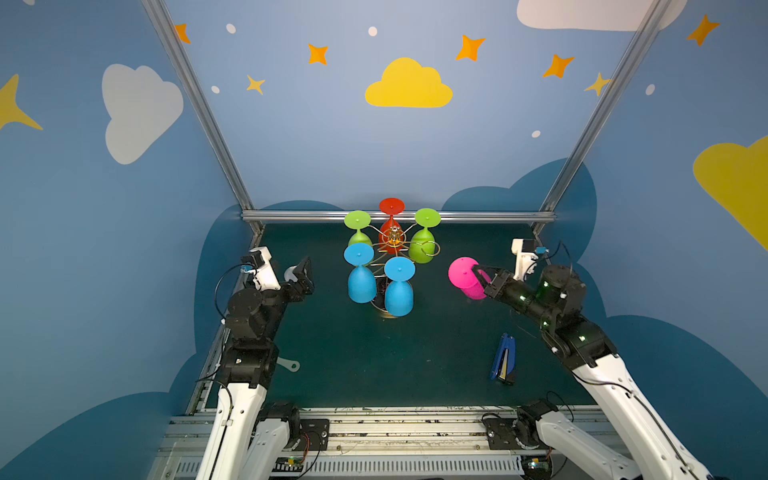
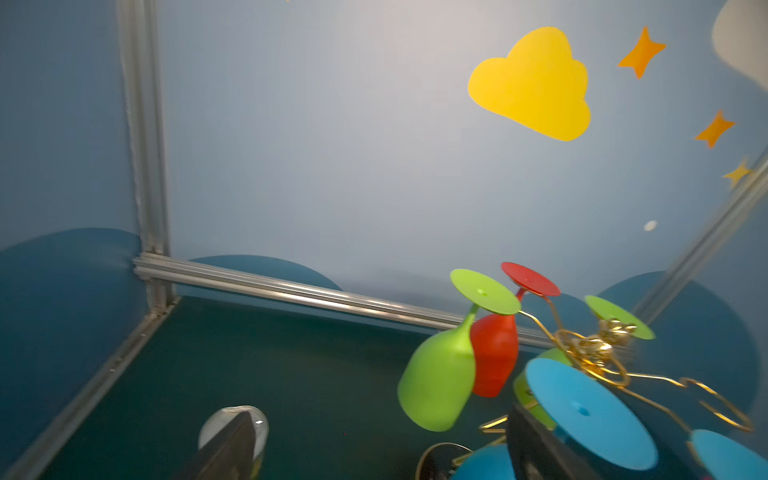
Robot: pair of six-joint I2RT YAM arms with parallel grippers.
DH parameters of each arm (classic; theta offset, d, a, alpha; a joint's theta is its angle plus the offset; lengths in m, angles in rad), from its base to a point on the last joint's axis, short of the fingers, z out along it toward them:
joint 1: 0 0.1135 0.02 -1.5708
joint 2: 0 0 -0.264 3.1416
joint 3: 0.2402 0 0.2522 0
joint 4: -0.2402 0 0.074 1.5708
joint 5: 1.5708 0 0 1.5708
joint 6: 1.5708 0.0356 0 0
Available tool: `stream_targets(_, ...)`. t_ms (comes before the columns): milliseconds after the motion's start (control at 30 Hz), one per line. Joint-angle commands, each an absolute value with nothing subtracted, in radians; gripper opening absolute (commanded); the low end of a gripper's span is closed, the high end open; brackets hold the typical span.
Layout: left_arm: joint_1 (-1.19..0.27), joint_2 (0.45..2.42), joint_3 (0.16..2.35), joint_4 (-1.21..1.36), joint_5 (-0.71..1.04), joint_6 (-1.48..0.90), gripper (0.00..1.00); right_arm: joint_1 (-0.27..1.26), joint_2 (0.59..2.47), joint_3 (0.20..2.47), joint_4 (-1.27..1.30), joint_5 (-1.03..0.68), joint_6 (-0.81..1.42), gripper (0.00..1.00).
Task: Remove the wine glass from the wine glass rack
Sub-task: 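Close the right gripper on the magenta glass foot and pull it off the rack, then carry the magenta glass toward the left gripper while the left gripper reaches to it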
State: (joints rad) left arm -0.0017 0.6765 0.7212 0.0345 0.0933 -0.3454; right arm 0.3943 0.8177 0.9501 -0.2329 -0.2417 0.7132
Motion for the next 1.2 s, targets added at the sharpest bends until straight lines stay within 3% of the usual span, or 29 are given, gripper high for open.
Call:
stream_targets(0, 0.001, 0.666, 0.8, 0.018, 0.319, -0.451, 0.9, 0.386, 0.771, 0.992, -0.262, -0.19, 0.607, 0.0)
stream_targets(200, 0.0, 0.774, 0.977, 0.02, 0.716, -0.551, 0.85, 0.386, 0.781, 1.083, -0.267, -0.246, 0.503, 0.0)
stream_targets(367, -0.031, 0.889, 1.032, 0.219, 0.945, -0.728, 0.8, 0.39, 0.824, 1.167, -0.222, -0.369, 0.461, 0.0)
stream_targets(733, -0.297, 1.094, 1.207, 0.198, 1.012, -0.627, 0.68, 0.46, 0.919, 1.294, -0.139, -0.564, 0.458, 0.0)
stream_targets(1167, -0.452, 1.241, 1.3, 0.247, 1.0, -0.617, 0.68, 0.594, 1.004, 1.3, -0.034, -0.58, 0.485, 0.0)
